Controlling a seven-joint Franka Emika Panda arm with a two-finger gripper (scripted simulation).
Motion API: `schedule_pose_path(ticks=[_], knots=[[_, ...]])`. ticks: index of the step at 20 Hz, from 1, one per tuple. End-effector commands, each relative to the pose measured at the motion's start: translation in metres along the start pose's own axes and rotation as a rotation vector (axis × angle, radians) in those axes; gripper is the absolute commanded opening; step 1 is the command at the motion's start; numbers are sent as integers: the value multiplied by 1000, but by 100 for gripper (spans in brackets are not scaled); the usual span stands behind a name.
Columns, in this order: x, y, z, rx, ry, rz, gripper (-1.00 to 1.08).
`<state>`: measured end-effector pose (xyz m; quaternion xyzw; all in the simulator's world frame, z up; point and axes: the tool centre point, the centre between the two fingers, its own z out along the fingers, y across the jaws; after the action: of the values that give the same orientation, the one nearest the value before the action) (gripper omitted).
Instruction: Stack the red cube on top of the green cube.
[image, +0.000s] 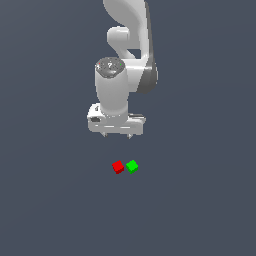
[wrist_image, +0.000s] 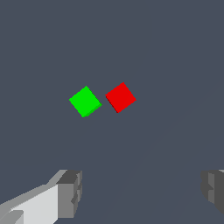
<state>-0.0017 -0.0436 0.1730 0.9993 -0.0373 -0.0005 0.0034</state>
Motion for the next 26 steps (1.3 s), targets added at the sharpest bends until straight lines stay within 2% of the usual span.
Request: schedule_pose_path(ticks=[1, 13, 26], knots=[[0, 0, 0, 0, 0, 0, 100], [10, 3, 16, 2, 1, -93, 100], [47, 4, 68, 6, 2, -405, 100]])
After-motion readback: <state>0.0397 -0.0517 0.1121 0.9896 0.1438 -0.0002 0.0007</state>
